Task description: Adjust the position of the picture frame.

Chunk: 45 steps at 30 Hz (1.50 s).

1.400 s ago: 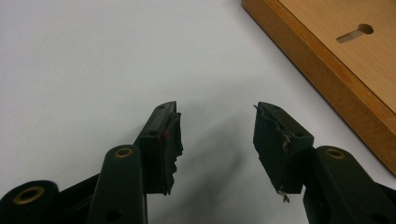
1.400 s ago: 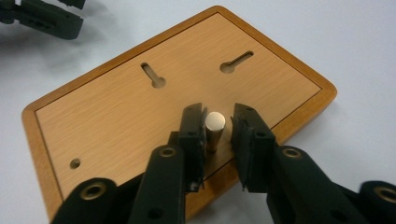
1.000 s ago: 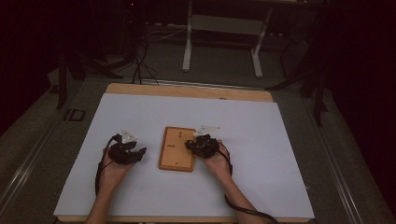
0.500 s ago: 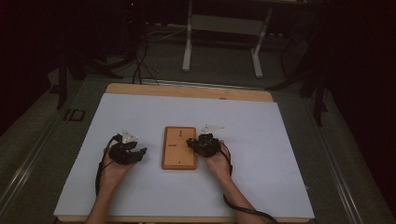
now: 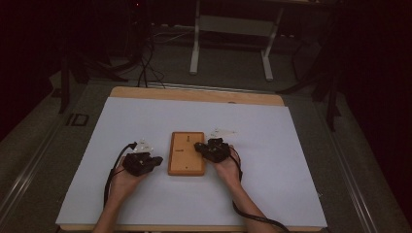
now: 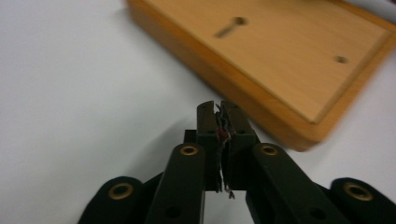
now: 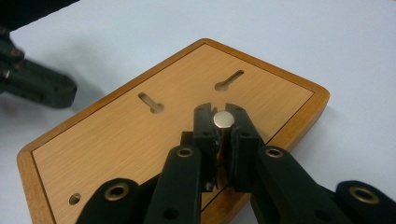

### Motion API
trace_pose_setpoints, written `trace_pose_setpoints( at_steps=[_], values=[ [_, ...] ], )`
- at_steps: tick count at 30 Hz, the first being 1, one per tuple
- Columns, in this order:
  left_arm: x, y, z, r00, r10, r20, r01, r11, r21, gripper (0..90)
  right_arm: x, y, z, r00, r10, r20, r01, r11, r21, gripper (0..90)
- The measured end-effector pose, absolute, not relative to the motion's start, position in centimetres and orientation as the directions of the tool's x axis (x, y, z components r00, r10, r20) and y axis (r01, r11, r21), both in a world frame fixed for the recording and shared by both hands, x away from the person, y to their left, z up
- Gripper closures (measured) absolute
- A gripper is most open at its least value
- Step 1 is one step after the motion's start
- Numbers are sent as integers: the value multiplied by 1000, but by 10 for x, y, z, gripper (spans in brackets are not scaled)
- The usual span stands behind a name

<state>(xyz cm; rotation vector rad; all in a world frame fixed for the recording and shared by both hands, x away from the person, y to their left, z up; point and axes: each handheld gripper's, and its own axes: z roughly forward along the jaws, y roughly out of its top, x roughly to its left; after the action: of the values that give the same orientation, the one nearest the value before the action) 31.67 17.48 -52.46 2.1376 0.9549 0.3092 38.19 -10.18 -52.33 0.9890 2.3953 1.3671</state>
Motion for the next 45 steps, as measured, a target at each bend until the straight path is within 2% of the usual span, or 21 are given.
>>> trace_pose_setpoints(
  at_steps=[5, 15, 24, 39, 45],
  values=[
    [313, 165, -524, 744, 662, -94, 509, -469, 722, 888, 382, -102, -522, -749, 646, 148, 449, 331, 830, 844],
    [305, 152, -522, 817, 548, -180, 475, -462, 749, 888, 386, -106, -516, -743, 652, 149, 450, 324, 832, 841],
    [297, 132, -522, 862, 469, -195, 434, -482, 761, 885, 385, -106, -518, -772, 614, 163, 438, 328, 837, 838],
    [296, 123, -523, 868, 457, -193, 423, -480, 769, 875, 384, -110, -521, -805, 568, 169, 416, 339, 843, 834],
    [306, 147, -518, 811, 559, -174, 461, -427, 778, 851, 385, -116, -525, -803, 558, 211, 435, 306, 847, 839]
  ],
)
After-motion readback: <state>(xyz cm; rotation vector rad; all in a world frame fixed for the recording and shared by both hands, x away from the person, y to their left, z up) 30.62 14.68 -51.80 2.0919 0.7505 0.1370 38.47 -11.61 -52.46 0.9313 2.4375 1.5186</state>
